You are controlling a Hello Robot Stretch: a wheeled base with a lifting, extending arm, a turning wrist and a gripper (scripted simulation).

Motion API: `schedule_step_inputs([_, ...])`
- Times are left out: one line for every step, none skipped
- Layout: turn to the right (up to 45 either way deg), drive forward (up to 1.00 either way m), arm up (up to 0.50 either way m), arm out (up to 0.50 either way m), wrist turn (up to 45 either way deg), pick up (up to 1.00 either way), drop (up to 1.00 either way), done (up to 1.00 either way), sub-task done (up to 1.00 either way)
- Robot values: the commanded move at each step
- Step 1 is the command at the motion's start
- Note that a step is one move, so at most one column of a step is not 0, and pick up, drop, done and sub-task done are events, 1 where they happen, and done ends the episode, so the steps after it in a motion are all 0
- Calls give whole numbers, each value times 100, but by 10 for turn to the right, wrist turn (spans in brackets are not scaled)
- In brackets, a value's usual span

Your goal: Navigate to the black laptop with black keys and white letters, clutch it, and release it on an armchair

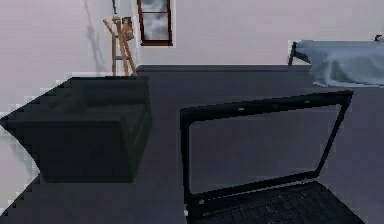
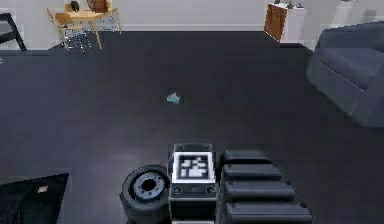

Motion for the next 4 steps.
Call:
schedule_step_inputs([0,100,0,0,0,0,0,0,0])
schedule_step_inputs([-30,0,0,0,0,0,0,0,0])
schedule_step_inputs([0,85,0,0,0,0,0,0,0])
schedule_step_inputs([-450,0,0,0,0,0,0,0,0])
